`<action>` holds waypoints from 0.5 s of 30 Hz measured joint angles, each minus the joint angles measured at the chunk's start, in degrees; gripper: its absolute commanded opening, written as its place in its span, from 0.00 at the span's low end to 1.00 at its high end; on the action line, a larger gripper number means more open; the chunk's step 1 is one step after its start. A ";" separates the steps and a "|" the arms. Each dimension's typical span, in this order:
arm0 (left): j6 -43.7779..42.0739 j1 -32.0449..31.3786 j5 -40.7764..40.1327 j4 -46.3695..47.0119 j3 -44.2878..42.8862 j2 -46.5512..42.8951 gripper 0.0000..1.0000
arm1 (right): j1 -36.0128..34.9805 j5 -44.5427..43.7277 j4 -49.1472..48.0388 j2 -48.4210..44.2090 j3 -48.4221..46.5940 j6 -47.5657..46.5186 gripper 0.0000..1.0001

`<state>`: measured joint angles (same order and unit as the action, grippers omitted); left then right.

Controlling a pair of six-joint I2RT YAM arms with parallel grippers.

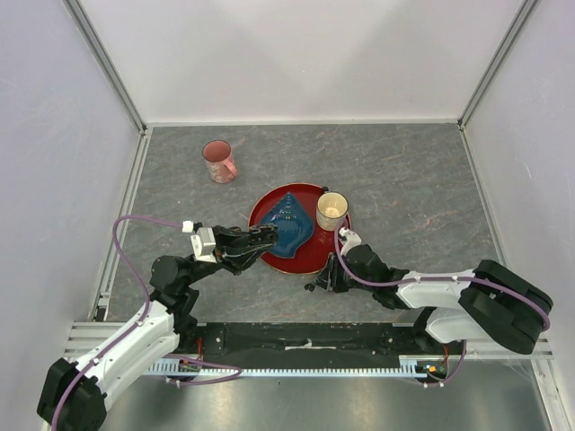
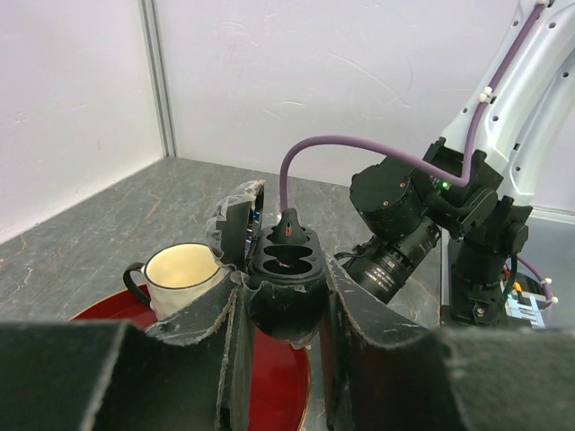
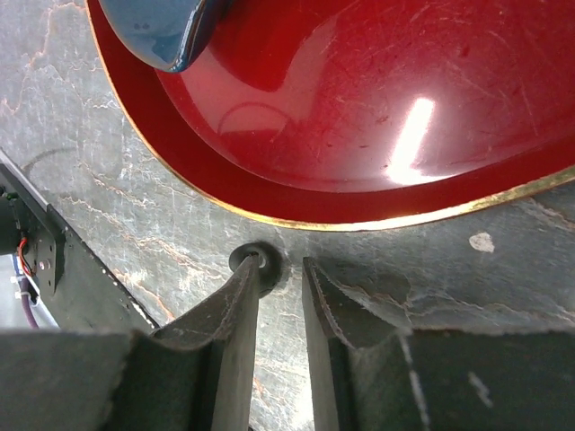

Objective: Insert the wireless bluetooth earbuds into the charging case
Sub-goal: Pick up the earbud from the center of the board.

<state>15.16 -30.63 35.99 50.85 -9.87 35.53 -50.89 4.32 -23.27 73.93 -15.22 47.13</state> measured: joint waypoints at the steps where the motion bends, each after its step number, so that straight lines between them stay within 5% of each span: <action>1: 0.00 0.00 0.00 0.00 0.00 -0.02 0.02 | 0.00 0.20 -0.61 0.66 -0.02 0.04 0.33; 15: 0.00 0.00 -0.09 -0.02 0.09 -0.07 0.02 | 0.00 2.49 -1.92 3.26 -1.38 -1.29 0.30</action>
<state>15.16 -30.63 35.90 50.83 -9.78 35.46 -50.89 6.81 -25.19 77.19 -16.60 45.84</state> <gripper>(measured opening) 0.361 0.311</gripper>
